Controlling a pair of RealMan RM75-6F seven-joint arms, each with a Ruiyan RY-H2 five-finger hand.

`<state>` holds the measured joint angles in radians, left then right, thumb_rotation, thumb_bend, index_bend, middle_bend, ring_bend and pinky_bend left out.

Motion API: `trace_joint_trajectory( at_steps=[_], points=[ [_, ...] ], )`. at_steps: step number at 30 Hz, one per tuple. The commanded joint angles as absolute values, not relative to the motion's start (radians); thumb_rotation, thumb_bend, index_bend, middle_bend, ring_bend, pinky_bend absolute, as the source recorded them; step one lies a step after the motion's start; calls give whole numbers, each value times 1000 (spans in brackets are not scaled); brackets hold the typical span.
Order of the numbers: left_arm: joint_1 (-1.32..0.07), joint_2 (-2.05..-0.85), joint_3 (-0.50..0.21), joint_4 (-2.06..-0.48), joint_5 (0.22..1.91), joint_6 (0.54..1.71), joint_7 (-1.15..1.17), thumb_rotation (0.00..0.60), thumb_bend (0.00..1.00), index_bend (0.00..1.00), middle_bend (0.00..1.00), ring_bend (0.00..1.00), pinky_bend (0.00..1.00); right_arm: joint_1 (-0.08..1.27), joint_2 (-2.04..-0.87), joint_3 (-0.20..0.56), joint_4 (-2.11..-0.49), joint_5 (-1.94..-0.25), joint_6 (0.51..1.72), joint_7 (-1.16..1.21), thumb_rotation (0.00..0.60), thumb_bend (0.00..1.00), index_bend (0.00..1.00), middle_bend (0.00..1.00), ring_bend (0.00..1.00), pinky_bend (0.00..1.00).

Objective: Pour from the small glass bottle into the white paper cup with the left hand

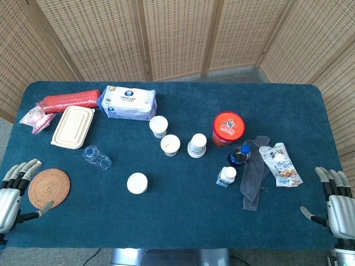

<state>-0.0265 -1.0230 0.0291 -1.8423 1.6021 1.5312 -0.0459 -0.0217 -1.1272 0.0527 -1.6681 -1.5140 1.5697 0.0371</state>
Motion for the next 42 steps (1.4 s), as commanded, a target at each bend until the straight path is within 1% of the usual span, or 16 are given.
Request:
trace_joint_trajectory(
  at_steps=[1,6,9,15,19,22,24,31,34,42],
  points=[
    [-27,-1022,29,-1846,1599,1528,-40,503,260,78,84,18,0,-20,-1126,53,-1667,-1513,1566,39,600,148,0,80,0,0],
    [-33,-1023,27,-1842,1590,1515,-53,502,261,78,83,19,0,-20,-1128,53,-1661,-1508,1561,44,600,150,0,81,0,0],
    [-45,-1026,21,-1822,1572,1492,-116,505,261,78,84,19,0,-20,-1128,52,-1660,-1504,1555,43,600,150,0,81,0,0],
    [-81,-1044,2,-1733,1520,1417,-347,499,261,77,84,19,0,-20,-1124,54,-1667,-1497,1552,36,600,149,0,79,0,0],
    [-102,-1072,-12,-1649,1485,1367,-498,496,261,77,80,18,0,-20,-1116,54,-1680,-1487,1544,25,600,148,0,54,0,0],
    [-121,-1101,-24,-1577,1461,1321,-618,497,261,59,68,12,0,-19,-1114,55,-1689,-1487,1542,15,600,149,0,49,0,0],
    [-132,-1117,-28,-1539,1456,1299,-671,498,261,43,54,8,0,-19,-1113,55,-1693,-1488,1544,11,600,148,0,50,0,0],
    [-176,-1182,-49,-1412,1467,1228,-1010,494,259,26,30,0,0,-18,-1109,55,-1707,-1489,1542,1,600,148,0,49,0,0],
    [-195,-1214,-54,-1362,1476,1214,-1078,493,260,24,26,0,0,-19,-1107,55,-1712,-1489,1544,-5,600,149,0,50,0,0],
    [-246,-1297,-71,-1277,1479,1173,-1173,491,260,18,25,0,0,-21,-1102,56,-1719,-1483,1545,-11,600,150,0,49,0,0]
  ],
)
